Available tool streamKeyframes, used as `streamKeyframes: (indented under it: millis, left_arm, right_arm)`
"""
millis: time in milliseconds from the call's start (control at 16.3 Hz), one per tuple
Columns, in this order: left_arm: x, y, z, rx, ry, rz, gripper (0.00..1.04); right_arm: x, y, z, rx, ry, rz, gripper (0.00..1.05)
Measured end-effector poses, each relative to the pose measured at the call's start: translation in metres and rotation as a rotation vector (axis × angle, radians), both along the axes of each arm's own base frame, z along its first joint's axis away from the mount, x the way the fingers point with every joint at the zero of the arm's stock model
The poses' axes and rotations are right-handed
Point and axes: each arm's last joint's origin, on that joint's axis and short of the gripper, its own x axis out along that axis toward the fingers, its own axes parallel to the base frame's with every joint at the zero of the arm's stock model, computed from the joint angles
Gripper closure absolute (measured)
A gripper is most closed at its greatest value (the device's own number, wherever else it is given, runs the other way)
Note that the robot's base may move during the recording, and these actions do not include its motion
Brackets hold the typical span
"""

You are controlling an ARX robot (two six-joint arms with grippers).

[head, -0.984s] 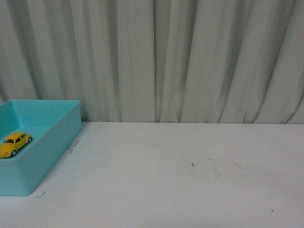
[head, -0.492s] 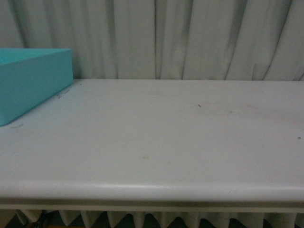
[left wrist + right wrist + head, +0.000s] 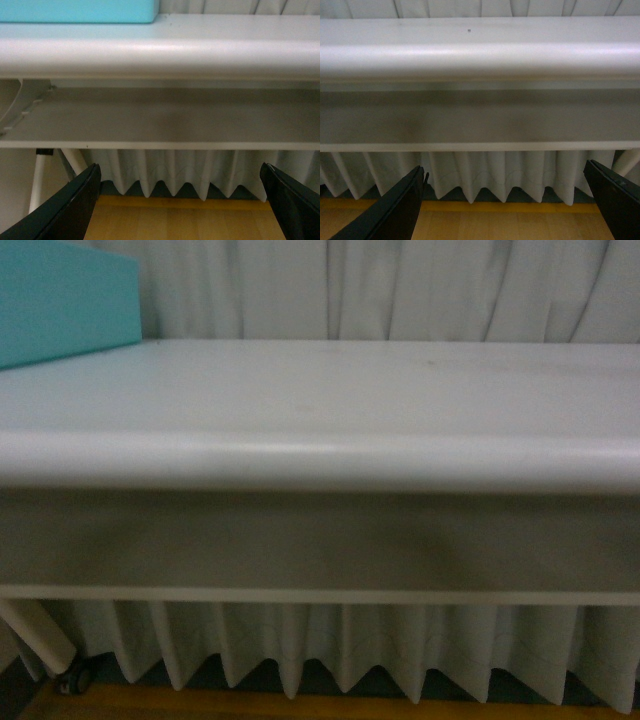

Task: Wind up and store yellow beetle toy

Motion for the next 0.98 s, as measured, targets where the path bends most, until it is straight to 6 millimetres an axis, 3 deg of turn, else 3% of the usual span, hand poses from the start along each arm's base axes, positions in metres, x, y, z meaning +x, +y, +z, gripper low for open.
streamKeyframes:
  millis: [984]
  left_arm:
    - [0.0,0.0,-0.0001,-0.001,0.001,0.0,0.07]
  right_arm:
    - [0.0,0.0,-0.0002,0.001,0.002,0.0,0.07]
